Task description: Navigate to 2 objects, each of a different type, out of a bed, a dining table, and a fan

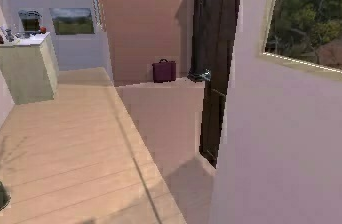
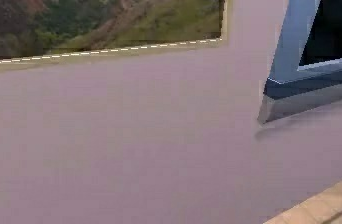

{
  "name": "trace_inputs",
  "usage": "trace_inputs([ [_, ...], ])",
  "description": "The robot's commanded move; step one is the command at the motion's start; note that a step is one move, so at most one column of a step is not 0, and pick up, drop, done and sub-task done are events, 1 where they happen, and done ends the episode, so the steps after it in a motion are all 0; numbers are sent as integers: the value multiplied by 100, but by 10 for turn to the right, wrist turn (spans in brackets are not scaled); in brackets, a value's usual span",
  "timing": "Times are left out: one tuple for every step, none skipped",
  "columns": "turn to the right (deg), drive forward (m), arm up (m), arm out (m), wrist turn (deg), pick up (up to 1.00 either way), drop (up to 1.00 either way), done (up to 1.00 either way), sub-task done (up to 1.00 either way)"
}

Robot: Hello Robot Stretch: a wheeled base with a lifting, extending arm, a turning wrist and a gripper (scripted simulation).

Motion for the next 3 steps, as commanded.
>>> trace_inputs([
  [0,100,0,0,0,0,0,0,0],
  [0,70,0,0,0,0,0,0,0],
  [240,0,0,0,0,0,0,0,0],
])
